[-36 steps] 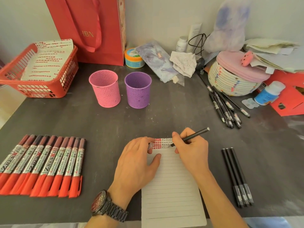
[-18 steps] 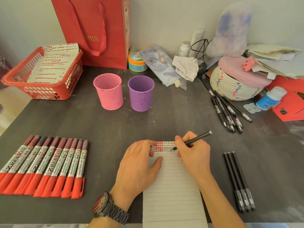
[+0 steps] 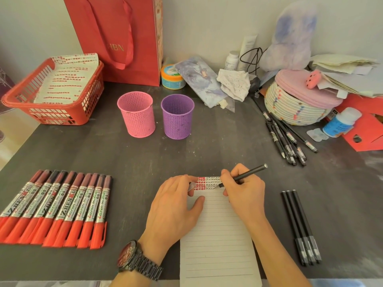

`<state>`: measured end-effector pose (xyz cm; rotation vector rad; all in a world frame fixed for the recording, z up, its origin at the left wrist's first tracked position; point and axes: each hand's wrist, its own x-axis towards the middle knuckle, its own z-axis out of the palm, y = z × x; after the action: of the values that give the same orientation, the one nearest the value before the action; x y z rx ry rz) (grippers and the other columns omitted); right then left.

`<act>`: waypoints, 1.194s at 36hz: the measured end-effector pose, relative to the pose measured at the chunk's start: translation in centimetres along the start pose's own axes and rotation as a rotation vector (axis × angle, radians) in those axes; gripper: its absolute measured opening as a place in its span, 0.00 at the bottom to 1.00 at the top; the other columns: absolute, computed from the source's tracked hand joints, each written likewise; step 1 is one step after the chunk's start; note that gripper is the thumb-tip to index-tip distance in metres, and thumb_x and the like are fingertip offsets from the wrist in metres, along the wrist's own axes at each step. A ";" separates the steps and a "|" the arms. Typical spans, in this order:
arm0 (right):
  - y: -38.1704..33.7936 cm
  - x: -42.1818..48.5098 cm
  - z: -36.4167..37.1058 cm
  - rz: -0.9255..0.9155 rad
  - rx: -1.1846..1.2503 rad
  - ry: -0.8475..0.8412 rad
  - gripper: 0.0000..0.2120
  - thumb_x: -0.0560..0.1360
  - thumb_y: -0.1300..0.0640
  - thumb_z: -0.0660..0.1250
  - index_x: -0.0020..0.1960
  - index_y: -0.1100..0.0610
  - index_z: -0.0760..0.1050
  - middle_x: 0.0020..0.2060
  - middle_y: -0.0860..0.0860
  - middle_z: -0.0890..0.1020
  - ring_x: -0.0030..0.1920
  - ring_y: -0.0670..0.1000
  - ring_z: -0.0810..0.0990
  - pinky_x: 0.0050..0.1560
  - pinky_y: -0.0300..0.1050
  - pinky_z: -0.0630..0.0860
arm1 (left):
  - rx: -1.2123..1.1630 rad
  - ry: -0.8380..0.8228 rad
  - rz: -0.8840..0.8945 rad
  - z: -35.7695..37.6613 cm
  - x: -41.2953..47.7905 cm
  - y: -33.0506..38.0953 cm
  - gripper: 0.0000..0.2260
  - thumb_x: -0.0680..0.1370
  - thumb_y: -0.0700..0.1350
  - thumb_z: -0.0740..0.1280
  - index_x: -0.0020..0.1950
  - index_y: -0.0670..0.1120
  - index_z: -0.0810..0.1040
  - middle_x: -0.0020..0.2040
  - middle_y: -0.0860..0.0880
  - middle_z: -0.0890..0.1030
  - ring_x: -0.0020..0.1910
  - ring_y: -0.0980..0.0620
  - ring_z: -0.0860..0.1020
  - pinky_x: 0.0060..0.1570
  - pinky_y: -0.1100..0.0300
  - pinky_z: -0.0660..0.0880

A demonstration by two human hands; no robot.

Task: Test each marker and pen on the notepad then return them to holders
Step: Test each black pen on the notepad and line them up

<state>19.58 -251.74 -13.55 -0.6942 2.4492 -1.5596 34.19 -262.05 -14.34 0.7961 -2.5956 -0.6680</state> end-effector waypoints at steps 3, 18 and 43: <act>0.0 -0.1 -0.1 -0.005 -0.002 -0.002 0.16 0.76 0.53 0.69 0.32 0.54 0.71 0.22 0.50 0.79 0.23 0.43 0.75 0.30 0.35 0.72 | -0.001 -0.010 -0.006 0.0 0.0 0.0 0.14 0.75 0.59 0.67 0.42 0.61 0.61 0.60 0.63 0.77 0.58 0.64 0.70 0.56 0.71 0.59; 0.1 0.1 -0.3 0.010 0.141 0.070 0.19 0.77 0.50 0.71 0.32 0.54 0.70 0.21 0.51 0.78 0.23 0.44 0.74 0.30 0.34 0.70 | -0.122 0.034 0.029 -0.7 -0.1 0.4 0.09 0.81 0.62 0.51 0.50 0.61 0.66 0.58 0.62 0.78 0.57 0.65 0.72 0.59 0.71 0.62; 0.0 -3.1 -2.7 0.138 0.732 -0.055 0.13 0.76 0.47 0.67 0.41 0.56 0.80 0.31 0.61 0.81 0.25 0.50 0.71 0.26 0.38 0.69 | -0.045 0.098 0.141 -0.5 -0.4 0.3 0.15 0.82 0.55 0.60 0.65 0.55 0.79 0.53 0.63 0.80 0.52 0.63 0.74 0.49 0.67 0.74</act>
<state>21.29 -248.09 -12.69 -0.4072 1.6351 -2.1267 34.60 -261.76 -13.88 0.6098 -2.5115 -0.6272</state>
